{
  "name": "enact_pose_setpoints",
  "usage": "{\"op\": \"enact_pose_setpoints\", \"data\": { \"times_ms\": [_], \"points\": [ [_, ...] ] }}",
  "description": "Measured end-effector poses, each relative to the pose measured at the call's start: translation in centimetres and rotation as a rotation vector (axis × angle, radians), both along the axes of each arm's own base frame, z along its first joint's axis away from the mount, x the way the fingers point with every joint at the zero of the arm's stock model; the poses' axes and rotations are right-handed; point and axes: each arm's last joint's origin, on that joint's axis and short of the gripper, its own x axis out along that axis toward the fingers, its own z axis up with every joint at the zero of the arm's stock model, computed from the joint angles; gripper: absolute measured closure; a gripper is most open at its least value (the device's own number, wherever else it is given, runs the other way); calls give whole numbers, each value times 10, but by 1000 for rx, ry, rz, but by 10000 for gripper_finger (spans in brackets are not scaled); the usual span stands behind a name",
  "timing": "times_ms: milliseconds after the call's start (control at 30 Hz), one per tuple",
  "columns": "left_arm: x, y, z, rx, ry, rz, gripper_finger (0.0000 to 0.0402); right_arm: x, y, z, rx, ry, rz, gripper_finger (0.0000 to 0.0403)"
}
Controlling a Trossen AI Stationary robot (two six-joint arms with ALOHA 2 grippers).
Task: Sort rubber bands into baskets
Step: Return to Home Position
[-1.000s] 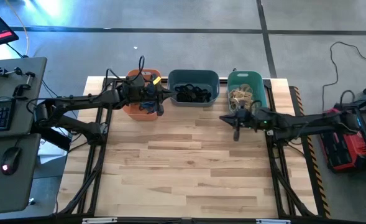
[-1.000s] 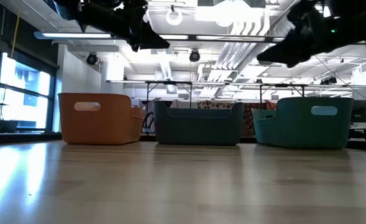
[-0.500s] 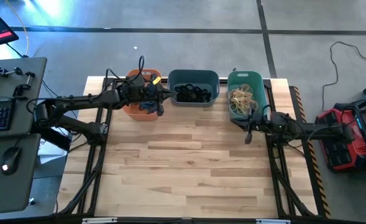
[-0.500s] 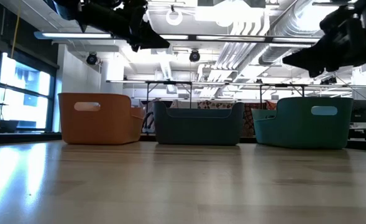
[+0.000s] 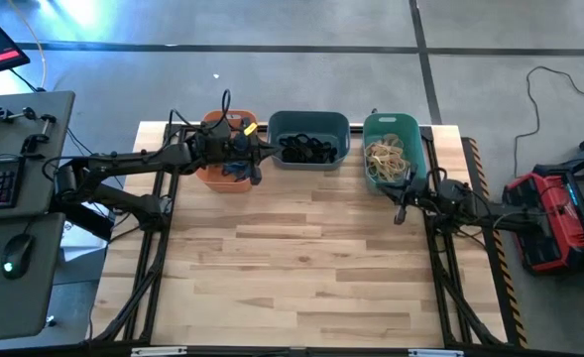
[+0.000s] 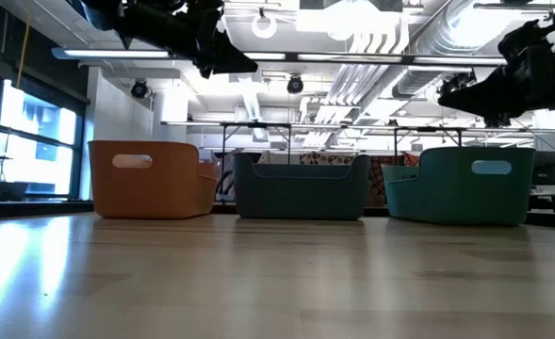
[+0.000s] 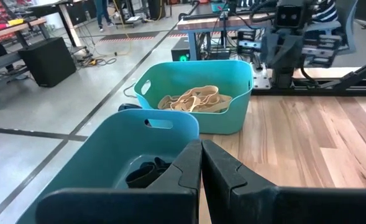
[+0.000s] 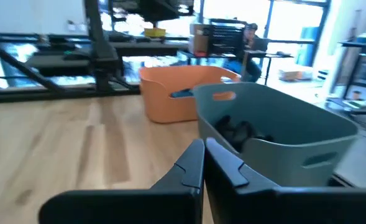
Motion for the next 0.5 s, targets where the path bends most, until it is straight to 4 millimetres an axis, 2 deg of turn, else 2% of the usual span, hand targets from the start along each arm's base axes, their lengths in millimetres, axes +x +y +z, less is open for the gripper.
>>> {"op": "enact_pose_setpoints", "data": {
  "times_ms": [500],
  "points": [
    [1,-1,3,10,-39,-22,399,-5,-24,-3,15,-39,-69,403]
  ]
}}
